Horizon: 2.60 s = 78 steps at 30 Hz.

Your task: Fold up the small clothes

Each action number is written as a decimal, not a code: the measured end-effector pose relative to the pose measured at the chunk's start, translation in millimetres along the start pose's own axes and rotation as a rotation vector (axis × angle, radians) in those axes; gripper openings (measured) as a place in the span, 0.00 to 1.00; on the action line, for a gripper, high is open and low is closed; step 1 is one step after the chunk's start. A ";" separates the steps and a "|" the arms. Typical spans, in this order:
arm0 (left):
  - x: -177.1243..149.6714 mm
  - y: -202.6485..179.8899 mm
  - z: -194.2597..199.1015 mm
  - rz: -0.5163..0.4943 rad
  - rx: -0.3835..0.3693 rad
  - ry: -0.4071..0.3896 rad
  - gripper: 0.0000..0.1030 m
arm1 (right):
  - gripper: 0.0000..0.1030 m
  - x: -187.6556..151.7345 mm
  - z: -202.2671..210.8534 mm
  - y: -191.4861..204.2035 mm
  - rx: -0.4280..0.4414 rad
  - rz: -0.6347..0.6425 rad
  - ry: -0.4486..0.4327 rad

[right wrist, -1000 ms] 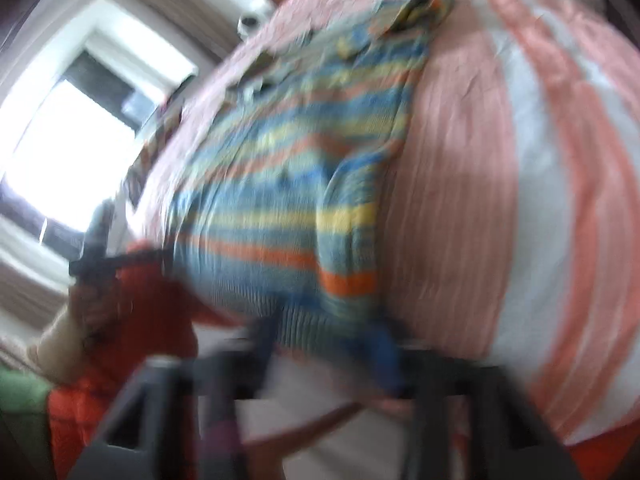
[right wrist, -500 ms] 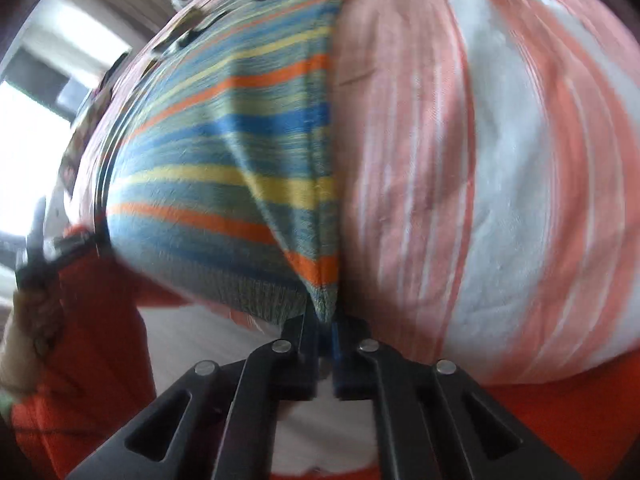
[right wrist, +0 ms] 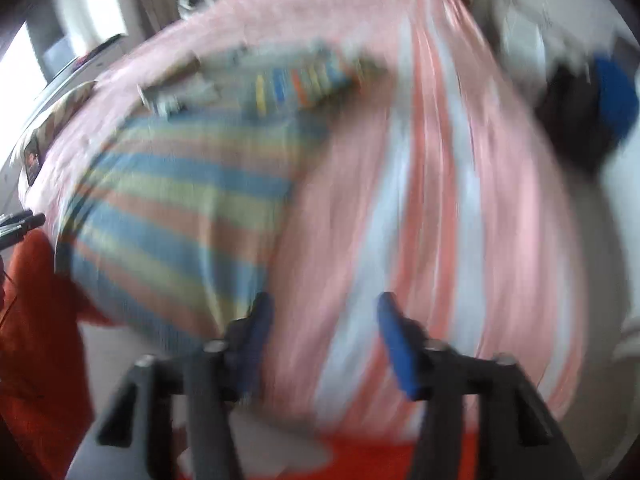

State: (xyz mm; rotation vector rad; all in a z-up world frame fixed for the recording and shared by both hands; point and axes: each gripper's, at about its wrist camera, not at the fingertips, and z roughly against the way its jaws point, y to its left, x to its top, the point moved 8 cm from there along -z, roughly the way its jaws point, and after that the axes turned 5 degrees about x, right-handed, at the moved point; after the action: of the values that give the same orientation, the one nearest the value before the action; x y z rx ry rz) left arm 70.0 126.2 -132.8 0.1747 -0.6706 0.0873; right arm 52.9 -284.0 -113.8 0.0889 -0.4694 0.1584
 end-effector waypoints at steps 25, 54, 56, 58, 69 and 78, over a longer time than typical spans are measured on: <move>-33.6 31.8 -49.4 0.164 0.057 0.067 0.77 | 0.04 79.2 -31.0 -213.9 -0.181 -0.421 -0.181; -33.0 28.2 -43.4 0.059 0.147 0.066 0.80 | 0.00 -30.3 -79.1 -270.5 0.005 -0.866 -0.226; -22.7 21.6 -29.6 0.020 0.110 0.054 0.80 | 0.00 -34.7 -69.6 -271.8 0.027 -0.857 -0.249; 2.2 4.2 -9.3 -0.029 0.018 0.007 0.80 | 0.06 -39.8 -58.2 -268.5 0.007 -0.821 -0.243; 103.0 -204.0 -53.7 -0.657 -0.165 -0.053 0.83 | 0.68 -78.2 20.4 -196.2 -0.115 -0.694 -0.365; 141.5 -166.7 -100.7 -0.269 -0.165 0.056 0.05 | 0.68 -90.8 -2.8 -104.0 -0.044 -0.513 -0.362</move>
State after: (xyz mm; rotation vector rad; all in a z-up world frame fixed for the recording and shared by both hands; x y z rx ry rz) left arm 264.6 -15.0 -144.0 0.1024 -0.5905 -0.2201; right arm -7.8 -398.0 -162.9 0.1935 -0.7946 -0.3778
